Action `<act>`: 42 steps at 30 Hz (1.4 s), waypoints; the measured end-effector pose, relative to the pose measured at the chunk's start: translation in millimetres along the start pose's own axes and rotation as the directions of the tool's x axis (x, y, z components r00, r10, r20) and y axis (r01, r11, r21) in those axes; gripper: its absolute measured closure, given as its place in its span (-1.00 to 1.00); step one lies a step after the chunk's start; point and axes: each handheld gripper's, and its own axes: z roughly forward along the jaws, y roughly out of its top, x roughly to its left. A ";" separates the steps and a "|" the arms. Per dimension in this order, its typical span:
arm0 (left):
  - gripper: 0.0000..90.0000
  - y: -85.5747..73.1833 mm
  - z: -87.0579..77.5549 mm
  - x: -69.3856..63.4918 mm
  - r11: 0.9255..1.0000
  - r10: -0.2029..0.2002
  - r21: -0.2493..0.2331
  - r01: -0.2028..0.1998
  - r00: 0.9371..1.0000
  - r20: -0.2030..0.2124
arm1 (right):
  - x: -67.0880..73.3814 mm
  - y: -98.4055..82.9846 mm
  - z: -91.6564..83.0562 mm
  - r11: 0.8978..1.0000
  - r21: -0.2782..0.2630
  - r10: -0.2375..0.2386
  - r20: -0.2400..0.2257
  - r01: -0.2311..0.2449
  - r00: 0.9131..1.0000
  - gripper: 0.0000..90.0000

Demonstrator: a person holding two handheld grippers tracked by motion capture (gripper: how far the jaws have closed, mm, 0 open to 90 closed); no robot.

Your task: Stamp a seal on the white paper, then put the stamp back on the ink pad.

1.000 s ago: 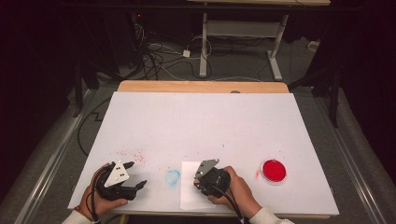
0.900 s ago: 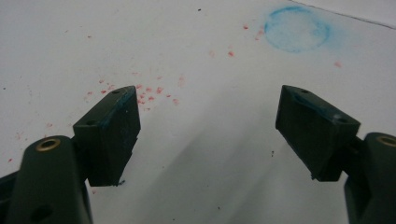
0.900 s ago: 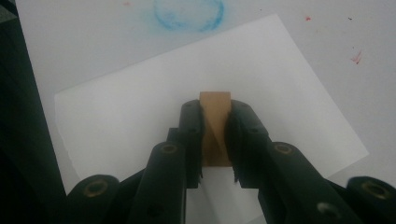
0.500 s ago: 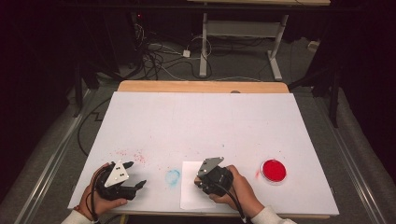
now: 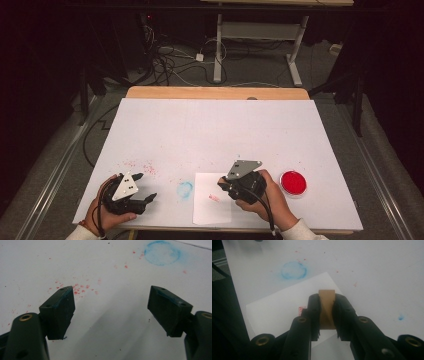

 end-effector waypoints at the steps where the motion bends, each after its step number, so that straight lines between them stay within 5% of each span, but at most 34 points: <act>1: -0.53 0.0 0.2 0.0 1.000 0.000 0.000 0.000 1.000 0.000 | -1.1 -0.2 -2.2 1.000 -0.001 0.001 0.001 -0.001 1.000 0.70; 29: -0.53 -0.5 5.3 2.4 1.000 0.004 0.006 -0.004 1.000 0.011 | -20.2 -7.0 -20.1 1.000 -0.020 0.026 0.057 -0.025 0.998 0.69; 42: -0.53 2.1 7.6 1.5 1.000 0.013 0.008 -0.013 1.000 0.021 | -31.8 -14.5 -36.6 0.997 -0.044 0.073 0.093 -0.069 0.993 0.69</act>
